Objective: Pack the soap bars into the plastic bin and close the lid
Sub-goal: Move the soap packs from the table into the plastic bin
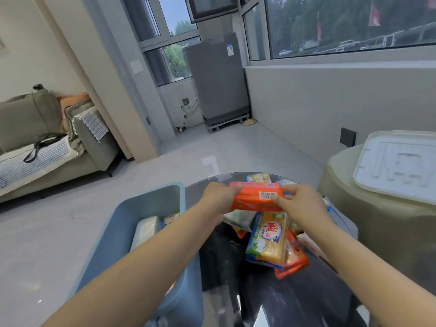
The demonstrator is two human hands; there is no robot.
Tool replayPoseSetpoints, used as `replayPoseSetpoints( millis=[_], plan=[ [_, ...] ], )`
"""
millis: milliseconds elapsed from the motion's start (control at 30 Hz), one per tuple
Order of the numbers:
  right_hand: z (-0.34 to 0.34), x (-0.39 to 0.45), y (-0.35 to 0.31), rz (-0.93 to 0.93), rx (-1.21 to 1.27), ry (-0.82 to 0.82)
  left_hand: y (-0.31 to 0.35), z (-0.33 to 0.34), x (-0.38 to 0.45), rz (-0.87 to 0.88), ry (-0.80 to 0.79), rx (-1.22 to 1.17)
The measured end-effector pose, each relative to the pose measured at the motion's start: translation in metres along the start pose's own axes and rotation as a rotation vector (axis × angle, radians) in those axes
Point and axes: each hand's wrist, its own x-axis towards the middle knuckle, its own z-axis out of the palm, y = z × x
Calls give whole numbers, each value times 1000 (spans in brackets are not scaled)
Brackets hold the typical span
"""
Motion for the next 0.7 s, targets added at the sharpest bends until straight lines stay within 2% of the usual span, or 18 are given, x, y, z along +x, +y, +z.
replayPoseSetpoints(
  millis=[133,233,333,433,567,700],
  plan=[
    [-18,-18,11,-6,143,-102,-5,4,-34,-6,9,-219],
    [-32,-32,16,-29,151,-154,-27,12,-60,-68,-39,-385],
    [-36,-36,19,-12,37,-250,-56,20,-79,-122,-83,-597],
    [-28,-35,21,-8,-26,-323,-84,23,-85,-112,-72,-712],
    [-9,-22,21,-38,-148,-308,-105,18,-86,-73,-66,-804],
    [3,-5,18,-14,-265,-351,-117,11,-89,-125,-90,-819]
  ],
)
